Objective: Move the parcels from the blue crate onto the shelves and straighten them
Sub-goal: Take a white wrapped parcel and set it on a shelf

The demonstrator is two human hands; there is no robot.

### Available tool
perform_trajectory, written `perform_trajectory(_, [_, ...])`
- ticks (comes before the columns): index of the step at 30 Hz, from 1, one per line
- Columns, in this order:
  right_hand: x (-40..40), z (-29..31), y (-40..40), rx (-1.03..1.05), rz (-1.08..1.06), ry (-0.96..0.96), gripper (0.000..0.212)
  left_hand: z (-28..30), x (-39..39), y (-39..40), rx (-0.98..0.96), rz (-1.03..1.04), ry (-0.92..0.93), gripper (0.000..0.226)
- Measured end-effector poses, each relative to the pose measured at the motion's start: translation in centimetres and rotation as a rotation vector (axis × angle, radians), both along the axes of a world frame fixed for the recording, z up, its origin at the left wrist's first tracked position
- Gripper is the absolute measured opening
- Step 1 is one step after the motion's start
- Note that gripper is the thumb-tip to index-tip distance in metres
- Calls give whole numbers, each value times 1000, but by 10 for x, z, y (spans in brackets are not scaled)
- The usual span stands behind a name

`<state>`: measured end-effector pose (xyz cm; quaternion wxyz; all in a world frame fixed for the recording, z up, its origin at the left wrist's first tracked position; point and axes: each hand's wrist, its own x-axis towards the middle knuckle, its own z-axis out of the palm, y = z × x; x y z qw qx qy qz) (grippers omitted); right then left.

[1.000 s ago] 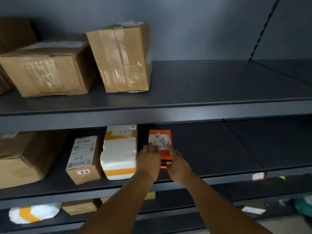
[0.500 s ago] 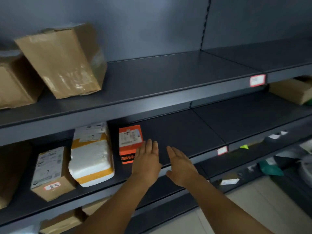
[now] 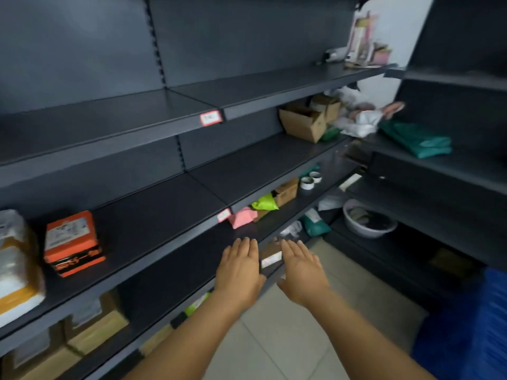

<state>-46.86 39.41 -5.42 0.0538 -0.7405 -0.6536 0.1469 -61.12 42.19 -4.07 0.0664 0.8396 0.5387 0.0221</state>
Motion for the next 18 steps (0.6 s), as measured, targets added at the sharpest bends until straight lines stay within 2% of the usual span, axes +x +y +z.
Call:
perform_trajectory(10, [182, 7, -151, 0, -362, -27, 88, 10, 195, -106, 7, -327, -5, 79])
perform_trajectory(18, [283, 6, -257, -15, -640, 2, 85, 6, 323, -180, -32, -609, -22, 78])
